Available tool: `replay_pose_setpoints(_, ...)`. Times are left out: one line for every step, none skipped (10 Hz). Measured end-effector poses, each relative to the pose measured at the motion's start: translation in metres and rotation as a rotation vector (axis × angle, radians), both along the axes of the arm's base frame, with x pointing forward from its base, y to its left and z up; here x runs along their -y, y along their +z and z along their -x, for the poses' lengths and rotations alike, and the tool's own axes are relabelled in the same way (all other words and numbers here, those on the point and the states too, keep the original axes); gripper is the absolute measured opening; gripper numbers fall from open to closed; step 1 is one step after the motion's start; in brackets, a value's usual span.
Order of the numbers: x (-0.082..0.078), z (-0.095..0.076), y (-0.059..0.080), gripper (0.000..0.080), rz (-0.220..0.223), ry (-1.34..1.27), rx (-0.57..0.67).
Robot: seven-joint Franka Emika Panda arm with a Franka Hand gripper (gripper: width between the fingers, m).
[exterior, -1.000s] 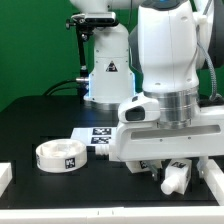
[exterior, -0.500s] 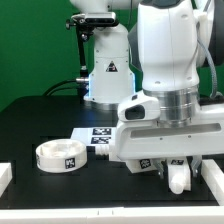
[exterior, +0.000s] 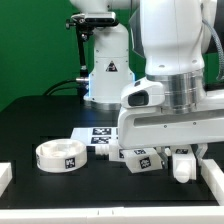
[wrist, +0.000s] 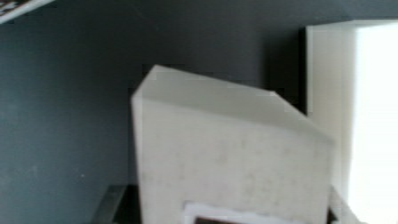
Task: Assemble stool
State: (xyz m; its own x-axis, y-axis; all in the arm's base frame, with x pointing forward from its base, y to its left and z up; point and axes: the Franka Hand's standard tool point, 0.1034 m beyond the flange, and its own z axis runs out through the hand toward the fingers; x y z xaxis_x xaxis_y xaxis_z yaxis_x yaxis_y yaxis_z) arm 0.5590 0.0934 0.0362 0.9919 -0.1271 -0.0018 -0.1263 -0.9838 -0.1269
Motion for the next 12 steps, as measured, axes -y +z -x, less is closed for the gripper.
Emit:
replay_pose_setpoints(-0.002,0.009,0.008,0.0314,-0.001,-0.020,-0.004)
replay_pose_setpoints(-0.010,0.023,0.016,0.0314,-0.001,-0.025,-0.006)
replay_pose_setpoints(-0.019,0.040,0.025,0.0314,0.001,-0.011,-0.006)
replay_pose_setpoints(-0.022,0.048,0.028,0.0314,0.004,-0.006,-0.006)
replay_pose_setpoints(-0.020,0.047,0.026,0.0314,0.004,-0.007,-0.007)
replay_pose_setpoints(-0.020,0.047,0.025,0.0314,0.005,-0.007,-0.008)
replay_pose_setpoints(-0.021,0.048,0.025,0.0314,0.005,-0.006,-0.008)
replay_pose_setpoints(-0.025,0.052,0.025,0.0314,0.008,0.006,0.013)
replay_pose_setpoints(-0.034,0.067,0.024,0.0314,0.015,0.045,0.032)
replay_pose_setpoints(-0.039,0.086,0.017,0.0314,0.026,0.107,0.048)
replay_pose_setpoints(-0.039,0.094,0.013,0.0314,0.029,0.108,0.043)
replay_pose_setpoints(-0.039,0.092,0.014,0.0314,0.028,0.106,0.044)
